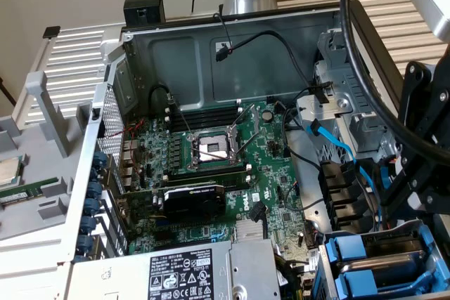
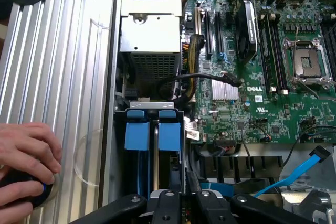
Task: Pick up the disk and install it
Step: 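Insert the first disk wire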
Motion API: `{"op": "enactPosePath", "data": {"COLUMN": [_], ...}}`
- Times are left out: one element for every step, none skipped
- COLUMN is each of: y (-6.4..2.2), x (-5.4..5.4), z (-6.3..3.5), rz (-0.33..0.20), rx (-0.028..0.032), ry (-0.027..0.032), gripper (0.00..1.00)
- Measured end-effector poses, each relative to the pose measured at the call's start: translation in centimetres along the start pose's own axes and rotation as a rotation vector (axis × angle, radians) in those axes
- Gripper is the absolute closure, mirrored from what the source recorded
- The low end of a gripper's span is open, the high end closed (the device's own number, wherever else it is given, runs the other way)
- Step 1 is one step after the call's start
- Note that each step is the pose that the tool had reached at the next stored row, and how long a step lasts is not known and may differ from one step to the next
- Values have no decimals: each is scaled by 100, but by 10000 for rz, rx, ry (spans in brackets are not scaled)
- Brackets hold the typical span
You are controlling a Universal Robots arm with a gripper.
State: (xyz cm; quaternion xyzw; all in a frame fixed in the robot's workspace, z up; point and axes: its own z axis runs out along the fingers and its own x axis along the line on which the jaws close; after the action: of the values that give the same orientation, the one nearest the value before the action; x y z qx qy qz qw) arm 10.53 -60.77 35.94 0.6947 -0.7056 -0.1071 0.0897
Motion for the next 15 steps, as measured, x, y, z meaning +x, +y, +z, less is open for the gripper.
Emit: {"op": "enactPosePath", "data": {"y": [1, 0, 0, -1, -1, -1, -1, 0, 2, 5, 9, 13, 17, 19, 23], "x": [3, 6, 13, 21, 29, 39, 45, 48, 51, 52, 55, 57, 58, 58, 59], "z": [-1, 1, 2, 3, 4, 5, 5, 6, 7, 7, 10, 12, 15, 17, 18], "rz": [1, 1, -1, -2, -3, -5, -7, -10, -11, -12, -13, -14, -15, -18, -19], "rx": [0, 0, 0, 1, 2, 2, 5, 5, 7, 8, 11, 16, 20, 23, 24], "ry": [2, 0, 1, 1, 1, 1, 3, 3, 2, 3, 3, 4, 4, 5, 7], "gripper": [84, 84, 84, 84, 84, 84, 84, 84, 84, 84, 84, 84, 84, 84, 84]}}
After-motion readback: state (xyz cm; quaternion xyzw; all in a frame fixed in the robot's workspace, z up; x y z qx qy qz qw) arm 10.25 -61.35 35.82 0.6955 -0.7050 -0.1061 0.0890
